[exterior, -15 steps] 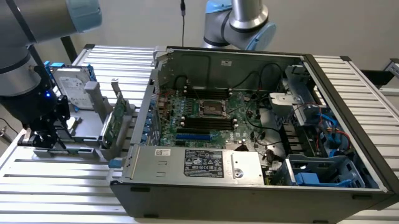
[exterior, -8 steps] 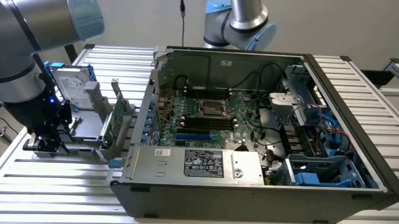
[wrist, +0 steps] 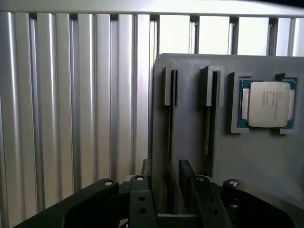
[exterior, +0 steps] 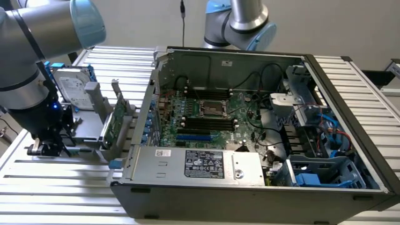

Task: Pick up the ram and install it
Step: 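Pick up the ram and move it above insertion slot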

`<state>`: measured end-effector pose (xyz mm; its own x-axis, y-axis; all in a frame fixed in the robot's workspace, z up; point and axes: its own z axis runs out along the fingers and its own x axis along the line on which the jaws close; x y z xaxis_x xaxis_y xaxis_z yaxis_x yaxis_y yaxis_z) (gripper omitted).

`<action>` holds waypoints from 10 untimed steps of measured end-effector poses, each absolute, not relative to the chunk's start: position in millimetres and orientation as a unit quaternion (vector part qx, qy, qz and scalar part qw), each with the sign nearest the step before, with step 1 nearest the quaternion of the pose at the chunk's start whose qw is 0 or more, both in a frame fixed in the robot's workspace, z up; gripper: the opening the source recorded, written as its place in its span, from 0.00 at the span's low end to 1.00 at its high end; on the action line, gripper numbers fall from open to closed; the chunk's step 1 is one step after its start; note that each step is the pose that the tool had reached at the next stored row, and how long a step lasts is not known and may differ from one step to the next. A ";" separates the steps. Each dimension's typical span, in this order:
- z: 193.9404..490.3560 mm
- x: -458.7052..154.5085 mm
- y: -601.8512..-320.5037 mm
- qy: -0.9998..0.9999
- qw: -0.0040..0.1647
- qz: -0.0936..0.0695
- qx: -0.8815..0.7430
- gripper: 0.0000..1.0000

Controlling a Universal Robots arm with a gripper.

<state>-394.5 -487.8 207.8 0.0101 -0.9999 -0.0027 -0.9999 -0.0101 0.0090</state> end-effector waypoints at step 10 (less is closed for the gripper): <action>200.2 -394.9 -482.9 -0.702 0.002 -0.004 0.712 0.36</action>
